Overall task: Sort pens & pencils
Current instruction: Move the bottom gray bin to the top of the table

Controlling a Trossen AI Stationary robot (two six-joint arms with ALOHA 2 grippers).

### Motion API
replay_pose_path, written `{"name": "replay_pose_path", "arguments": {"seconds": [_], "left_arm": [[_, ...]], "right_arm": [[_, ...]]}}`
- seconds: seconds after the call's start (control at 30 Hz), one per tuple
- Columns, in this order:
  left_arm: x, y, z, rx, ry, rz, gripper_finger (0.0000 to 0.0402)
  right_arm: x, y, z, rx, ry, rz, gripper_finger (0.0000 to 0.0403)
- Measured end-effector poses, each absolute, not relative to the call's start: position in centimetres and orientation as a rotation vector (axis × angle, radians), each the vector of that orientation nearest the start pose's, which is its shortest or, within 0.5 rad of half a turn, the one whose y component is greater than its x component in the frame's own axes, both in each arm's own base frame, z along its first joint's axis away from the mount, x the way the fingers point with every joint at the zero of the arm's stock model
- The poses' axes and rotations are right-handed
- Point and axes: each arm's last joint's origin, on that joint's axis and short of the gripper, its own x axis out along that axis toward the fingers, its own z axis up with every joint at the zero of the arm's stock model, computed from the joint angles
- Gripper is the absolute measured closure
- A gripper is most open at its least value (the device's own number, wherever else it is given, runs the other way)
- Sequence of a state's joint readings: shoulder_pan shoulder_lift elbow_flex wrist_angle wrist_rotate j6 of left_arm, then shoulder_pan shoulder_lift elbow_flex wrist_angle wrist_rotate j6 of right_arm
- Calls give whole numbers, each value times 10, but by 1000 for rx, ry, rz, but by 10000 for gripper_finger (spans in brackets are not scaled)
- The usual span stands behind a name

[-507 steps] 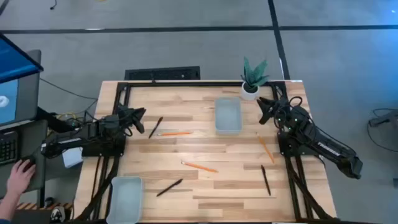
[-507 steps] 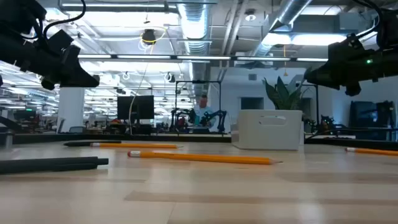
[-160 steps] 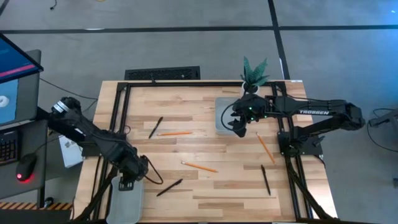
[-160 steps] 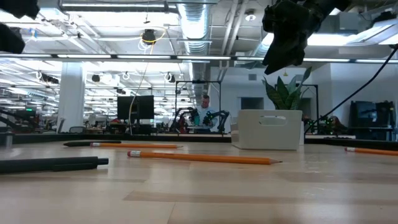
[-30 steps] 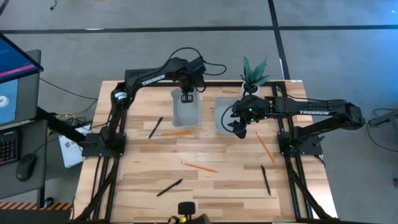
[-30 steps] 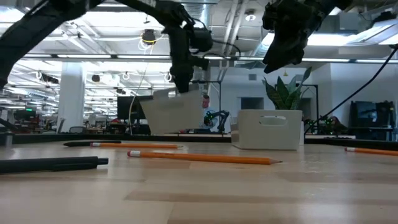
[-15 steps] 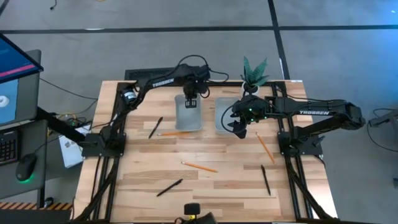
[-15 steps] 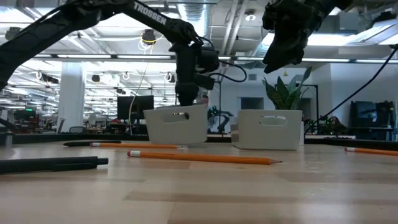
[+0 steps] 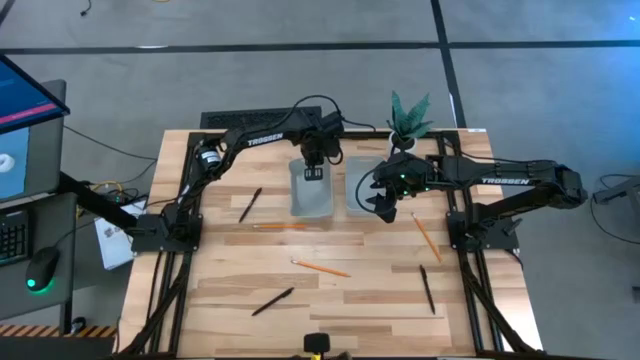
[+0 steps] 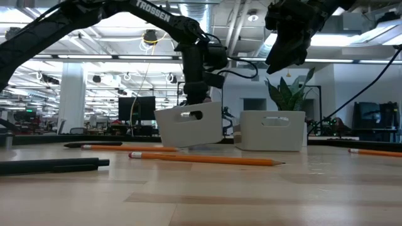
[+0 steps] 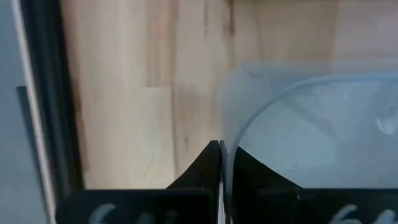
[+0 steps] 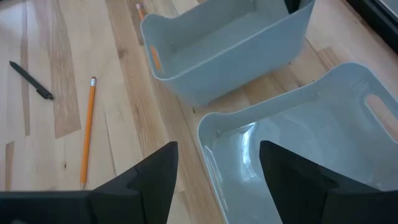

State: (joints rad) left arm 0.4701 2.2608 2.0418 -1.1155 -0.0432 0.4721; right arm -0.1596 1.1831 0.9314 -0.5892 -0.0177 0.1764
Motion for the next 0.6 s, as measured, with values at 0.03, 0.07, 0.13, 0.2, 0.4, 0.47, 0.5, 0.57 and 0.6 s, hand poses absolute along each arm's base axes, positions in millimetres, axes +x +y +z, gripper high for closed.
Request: {"name": "replay_pose_path", "arguments": {"seconds": [0.03,0.07,0.13,0.2,0.4,0.47,0.5,0.57,0.6], "left_arm": [[412,211,219,120,1382,127,401],[412,212,219,124,1383,140,401],[413,213,219,115,1375,161,401],[412,213,219,108,1379,162,401],[413,211,219,120,1378,150,401],[413,211,219,118,1378,152,401],[413,211,219,119,1379,152,401],[413,211,219,125,1379,147,401],[413,211,219,131,1380,144,401]], "right_arm": [[234,-37,273,240,825,-207,154],[234,-37,273,240,825,-207,154],[234,-37,273,240,825,-207,154],[234,-37,273,240,825,-207,154],[234,-37,273,240,825,-207,154],[234,-37,273,240,825,-207,154],[234,-37,273,240,825,-207,154],[234,-37,273,240,825,-207,154],[234,-37,273,240,825,-207,154]]}}
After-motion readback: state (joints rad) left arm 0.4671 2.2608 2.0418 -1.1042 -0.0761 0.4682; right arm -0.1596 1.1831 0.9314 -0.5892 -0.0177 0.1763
